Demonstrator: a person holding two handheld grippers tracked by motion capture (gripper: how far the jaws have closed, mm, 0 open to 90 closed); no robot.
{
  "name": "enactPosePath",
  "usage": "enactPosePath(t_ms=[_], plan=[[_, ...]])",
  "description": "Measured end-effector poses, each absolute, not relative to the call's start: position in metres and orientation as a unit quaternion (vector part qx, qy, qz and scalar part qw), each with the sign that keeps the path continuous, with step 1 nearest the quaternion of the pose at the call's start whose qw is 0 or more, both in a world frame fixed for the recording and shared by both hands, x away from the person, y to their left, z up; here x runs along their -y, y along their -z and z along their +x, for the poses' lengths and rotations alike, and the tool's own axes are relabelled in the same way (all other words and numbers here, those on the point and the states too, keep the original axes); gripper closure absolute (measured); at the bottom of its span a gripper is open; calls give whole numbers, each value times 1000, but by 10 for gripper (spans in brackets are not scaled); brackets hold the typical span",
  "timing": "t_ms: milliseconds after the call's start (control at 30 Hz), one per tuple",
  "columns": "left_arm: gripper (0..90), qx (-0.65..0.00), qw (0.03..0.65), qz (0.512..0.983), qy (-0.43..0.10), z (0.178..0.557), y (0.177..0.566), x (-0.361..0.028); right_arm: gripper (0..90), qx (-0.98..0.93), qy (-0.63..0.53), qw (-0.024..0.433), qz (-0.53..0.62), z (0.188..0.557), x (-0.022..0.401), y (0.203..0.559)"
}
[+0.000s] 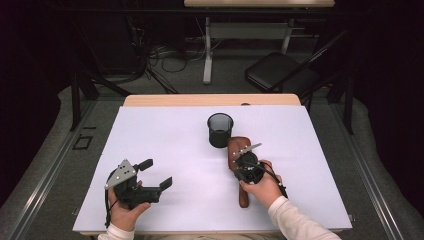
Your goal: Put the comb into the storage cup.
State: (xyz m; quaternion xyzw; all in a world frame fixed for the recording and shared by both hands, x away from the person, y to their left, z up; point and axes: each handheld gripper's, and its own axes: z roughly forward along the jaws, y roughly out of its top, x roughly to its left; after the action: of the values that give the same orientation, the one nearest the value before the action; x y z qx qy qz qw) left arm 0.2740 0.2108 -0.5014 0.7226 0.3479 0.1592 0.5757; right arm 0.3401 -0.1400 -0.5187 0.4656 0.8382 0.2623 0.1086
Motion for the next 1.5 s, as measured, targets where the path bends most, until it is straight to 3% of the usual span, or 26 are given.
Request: enactPosePath(t_ms=[1500], plan=[[30,-351,574,722,-160,274,502,-210,900,-832,-240,133,482,341,185,517]])
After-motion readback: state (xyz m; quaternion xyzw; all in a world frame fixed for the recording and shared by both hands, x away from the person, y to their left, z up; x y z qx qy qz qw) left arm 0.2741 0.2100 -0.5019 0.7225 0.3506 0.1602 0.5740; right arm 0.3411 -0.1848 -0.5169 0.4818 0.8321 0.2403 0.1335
